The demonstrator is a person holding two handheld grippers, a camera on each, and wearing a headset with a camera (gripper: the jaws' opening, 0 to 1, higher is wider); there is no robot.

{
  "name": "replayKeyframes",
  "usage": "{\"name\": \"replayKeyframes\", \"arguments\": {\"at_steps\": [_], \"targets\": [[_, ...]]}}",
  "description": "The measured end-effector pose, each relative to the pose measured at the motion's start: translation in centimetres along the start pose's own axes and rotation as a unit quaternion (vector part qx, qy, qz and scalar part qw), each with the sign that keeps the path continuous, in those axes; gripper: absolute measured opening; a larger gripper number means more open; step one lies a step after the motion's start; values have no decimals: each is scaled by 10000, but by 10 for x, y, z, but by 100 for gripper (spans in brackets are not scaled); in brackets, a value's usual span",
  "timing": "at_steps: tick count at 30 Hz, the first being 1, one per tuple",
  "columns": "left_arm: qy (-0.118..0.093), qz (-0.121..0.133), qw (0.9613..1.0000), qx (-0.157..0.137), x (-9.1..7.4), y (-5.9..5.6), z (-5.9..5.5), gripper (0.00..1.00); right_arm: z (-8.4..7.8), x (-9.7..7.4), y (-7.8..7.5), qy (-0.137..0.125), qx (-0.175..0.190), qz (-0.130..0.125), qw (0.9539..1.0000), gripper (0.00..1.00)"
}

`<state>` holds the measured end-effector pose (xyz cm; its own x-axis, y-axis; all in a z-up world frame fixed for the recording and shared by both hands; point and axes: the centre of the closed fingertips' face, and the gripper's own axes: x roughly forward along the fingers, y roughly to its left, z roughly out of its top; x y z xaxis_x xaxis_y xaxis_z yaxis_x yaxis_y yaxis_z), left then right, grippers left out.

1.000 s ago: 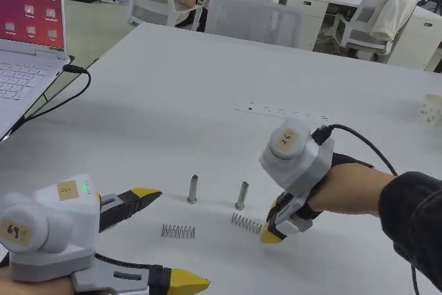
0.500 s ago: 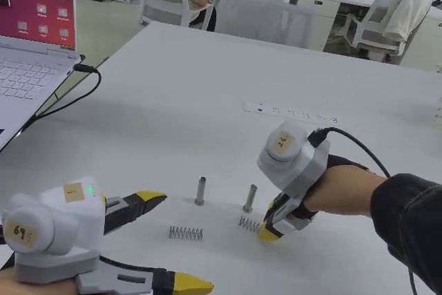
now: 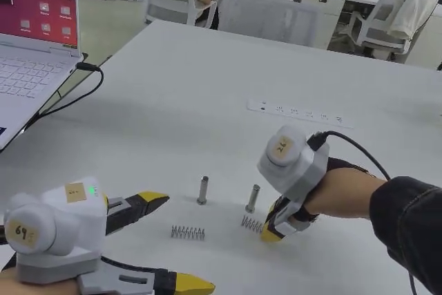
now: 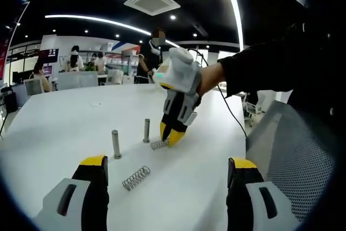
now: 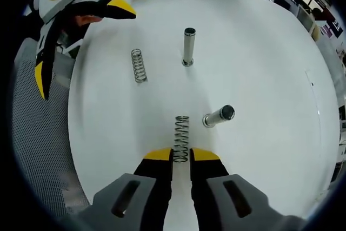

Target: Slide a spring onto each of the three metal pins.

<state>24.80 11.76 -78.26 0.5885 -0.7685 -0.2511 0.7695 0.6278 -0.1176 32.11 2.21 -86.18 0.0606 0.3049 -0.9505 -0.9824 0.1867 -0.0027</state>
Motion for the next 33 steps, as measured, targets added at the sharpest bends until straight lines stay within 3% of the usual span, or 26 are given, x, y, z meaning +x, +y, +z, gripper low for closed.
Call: {"name": "replayKeyframes", "arguments": {"at_steps": [8,14,24,33], "targets": [[13,-12,10000,17,0,-2,0,87,0,-1,-1,-41,-188,-137,9997,8],[8,-55,10000,41,0,-4,2,84,-2,-12,7,-62,-240,-57,9997,8],[23,-288,9995,148,7,-17,7,77,-1,-40,36,-175,-578,280,9978,8],[27,-639,9979,125,12,-32,9,57,8,-54,65,-255,-946,582,9935,8]]}}
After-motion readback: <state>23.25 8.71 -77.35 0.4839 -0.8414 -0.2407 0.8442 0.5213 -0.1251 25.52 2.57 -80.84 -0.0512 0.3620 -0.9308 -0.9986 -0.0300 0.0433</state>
